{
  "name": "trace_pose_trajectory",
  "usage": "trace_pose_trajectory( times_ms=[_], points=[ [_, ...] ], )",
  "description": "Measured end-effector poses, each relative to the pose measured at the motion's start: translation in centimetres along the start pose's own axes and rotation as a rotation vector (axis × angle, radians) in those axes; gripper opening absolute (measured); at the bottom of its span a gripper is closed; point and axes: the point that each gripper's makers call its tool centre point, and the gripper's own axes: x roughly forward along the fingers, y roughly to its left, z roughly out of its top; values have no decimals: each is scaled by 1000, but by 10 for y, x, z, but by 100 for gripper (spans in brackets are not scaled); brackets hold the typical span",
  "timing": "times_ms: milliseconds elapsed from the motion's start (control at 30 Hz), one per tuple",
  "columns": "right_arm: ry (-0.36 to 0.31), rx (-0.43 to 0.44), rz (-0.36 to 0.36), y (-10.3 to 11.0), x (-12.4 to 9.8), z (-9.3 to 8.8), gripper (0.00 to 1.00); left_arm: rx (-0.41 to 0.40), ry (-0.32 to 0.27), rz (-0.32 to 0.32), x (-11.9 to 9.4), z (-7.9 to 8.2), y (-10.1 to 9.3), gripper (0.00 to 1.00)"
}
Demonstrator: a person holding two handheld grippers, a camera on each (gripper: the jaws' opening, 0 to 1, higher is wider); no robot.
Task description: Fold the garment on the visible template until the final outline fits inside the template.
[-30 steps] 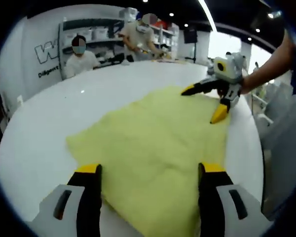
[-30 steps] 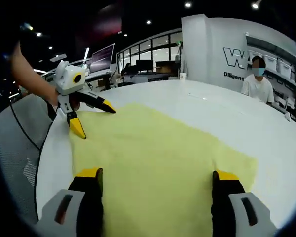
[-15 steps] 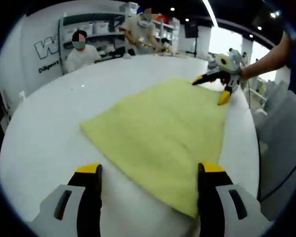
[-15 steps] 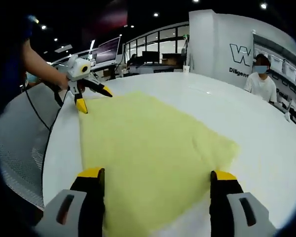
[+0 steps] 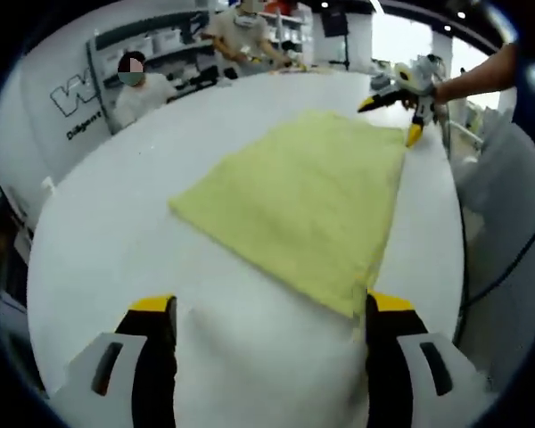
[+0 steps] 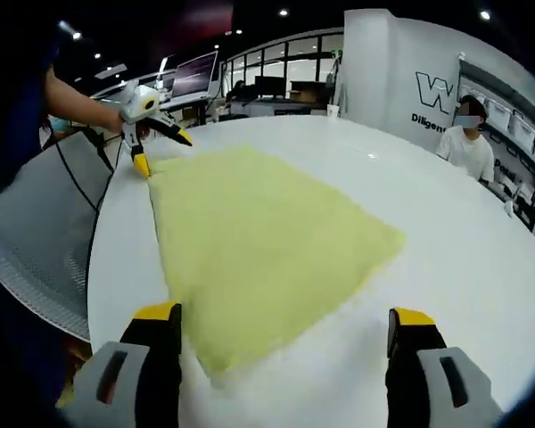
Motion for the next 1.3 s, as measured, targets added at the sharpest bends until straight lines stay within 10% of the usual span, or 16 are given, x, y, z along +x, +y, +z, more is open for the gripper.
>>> trace_pose_trajectory(
  times_ms=[133,467,767,1033,1300],
  points=[
    [4,-17,-1,8,-24,-7,99,-5,44,22,-26,-9,-4,96],
    [-230,149,-85,27,-74,37,99,-183,-206,92,-78,49,-17,99],
    [-309,207,-60,31,-89,60,99,-270,-278,89,-85,65,-18,98],
    [-342,166,-69,27,-111,92,99,-342,-291,105,-95,75,-35,99],
    [-309,198,-69,26,-110,85,99,-351,-271,93,-101,80,-54,99]
  ],
)
